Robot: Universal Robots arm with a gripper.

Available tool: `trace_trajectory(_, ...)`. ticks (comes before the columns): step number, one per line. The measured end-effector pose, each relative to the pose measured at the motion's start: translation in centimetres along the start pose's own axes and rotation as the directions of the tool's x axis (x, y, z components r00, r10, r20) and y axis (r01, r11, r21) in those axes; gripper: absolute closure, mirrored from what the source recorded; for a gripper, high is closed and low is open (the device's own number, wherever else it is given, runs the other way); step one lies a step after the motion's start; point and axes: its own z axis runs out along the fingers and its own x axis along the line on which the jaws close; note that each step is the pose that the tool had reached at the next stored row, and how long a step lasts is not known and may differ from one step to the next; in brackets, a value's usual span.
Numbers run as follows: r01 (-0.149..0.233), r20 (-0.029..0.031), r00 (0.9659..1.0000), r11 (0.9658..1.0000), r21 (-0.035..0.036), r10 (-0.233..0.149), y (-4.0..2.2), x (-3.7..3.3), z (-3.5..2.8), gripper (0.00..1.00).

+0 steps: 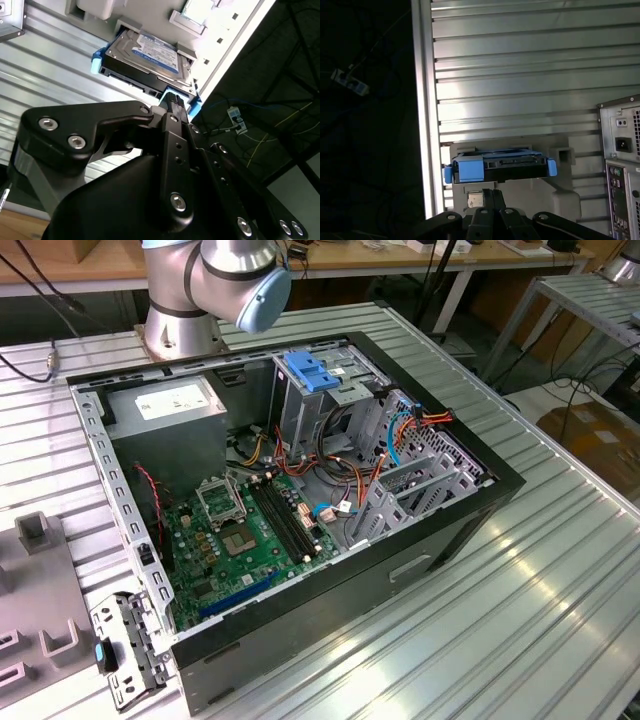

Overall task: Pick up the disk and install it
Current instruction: 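Reach for the disk, then pick up the disk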

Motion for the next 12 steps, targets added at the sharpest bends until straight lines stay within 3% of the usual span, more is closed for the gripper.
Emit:
trace_trajectory(3, 0.0, 0.0, 1.0, 1.0, 0.0, 0.0, -0.05, 0.75, 0.0, 0.89)
trace_trajectory(12, -0.001, 0.0, 1.0, 1.0, 0.0, 0.001, -0.06, 0.91, -0.01, 0.89)
